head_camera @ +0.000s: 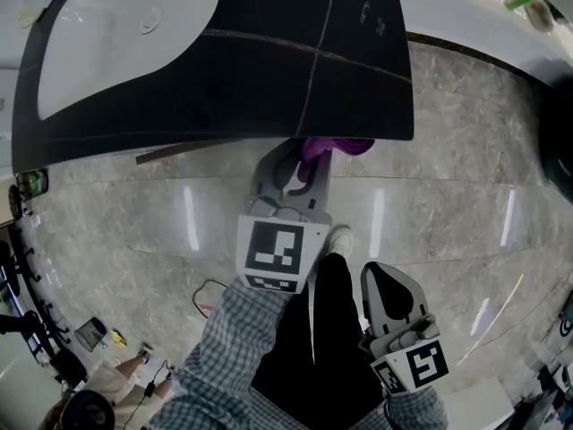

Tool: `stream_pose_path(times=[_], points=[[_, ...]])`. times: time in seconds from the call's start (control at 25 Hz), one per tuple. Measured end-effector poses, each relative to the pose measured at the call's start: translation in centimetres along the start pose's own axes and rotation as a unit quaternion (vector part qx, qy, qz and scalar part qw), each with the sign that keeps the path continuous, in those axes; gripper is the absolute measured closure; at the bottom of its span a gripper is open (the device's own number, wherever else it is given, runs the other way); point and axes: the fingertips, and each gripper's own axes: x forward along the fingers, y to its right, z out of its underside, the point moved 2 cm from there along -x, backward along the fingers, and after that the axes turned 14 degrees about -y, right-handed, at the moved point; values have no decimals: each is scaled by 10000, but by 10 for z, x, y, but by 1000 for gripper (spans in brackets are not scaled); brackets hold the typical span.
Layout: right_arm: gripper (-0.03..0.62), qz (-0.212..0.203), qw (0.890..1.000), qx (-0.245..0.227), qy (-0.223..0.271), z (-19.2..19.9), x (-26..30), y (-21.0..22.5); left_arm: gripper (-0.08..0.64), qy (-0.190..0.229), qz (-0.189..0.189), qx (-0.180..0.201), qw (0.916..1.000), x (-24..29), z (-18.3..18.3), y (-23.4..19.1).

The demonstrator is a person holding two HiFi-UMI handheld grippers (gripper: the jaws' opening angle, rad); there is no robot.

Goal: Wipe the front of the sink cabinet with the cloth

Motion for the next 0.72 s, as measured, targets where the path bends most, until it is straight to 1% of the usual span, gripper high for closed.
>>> stream_pose_path(times=[0.2,0.72], points=[[575,-65,9999,-84,-61,-2,7,-7,506,-41,-262,-165,9995,-13,15,-26],[575,-326,9985,-355,-244,-3,31,-38,506,-103,-779,-454,9959,-42,47,-85]])
